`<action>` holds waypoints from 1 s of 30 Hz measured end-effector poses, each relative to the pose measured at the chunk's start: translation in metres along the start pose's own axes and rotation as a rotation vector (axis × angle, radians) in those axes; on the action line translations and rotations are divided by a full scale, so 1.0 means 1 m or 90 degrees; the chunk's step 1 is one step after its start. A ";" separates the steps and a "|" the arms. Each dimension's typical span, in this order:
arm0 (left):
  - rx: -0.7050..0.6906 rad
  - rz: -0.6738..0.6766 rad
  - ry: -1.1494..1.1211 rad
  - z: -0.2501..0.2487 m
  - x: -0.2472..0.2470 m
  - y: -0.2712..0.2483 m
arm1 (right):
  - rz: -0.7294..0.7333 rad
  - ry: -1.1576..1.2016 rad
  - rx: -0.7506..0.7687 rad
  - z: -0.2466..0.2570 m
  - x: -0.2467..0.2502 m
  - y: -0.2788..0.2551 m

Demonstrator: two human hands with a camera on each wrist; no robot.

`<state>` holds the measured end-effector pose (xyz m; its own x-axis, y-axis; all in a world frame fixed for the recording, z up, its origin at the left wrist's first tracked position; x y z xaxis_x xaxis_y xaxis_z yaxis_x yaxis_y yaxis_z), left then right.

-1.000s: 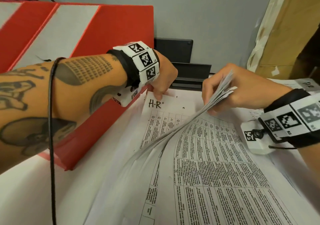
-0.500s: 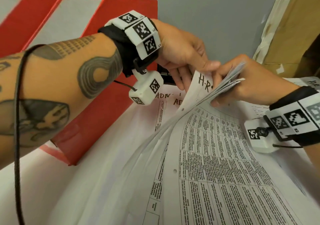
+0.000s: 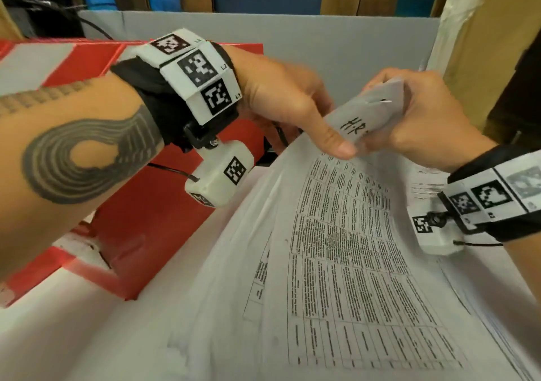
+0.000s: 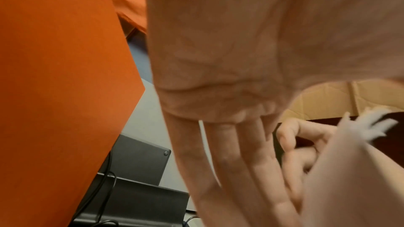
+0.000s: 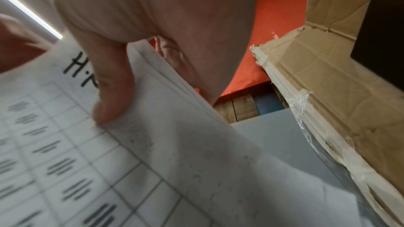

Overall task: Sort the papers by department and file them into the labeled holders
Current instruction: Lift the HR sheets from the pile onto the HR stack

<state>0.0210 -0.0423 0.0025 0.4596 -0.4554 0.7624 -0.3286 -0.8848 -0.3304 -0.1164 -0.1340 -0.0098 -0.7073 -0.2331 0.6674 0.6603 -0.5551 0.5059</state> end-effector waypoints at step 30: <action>-0.259 -0.613 -0.475 0.051 0.022 0.019 | -0.296 0.310 -0.144 -0.023 0.039 -0.038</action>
<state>0.0673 -0.0740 -0.0151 0.9562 0.2866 0.0594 0.2261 -0.8523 0.4717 -0.1746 -0.1402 -0.0158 -0.9705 -0.2327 0.0624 0.2308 -0.8239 0.5176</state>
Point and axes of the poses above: each hand's wrist, its own y-axis towards the middle knuckle, its own x-axis out of the back of the hand, z = x × y, the point moved 6 cm from there along y, towards the middle knuckle, and after that the axes turned 6 degrees about z, right-handed, at the moved point
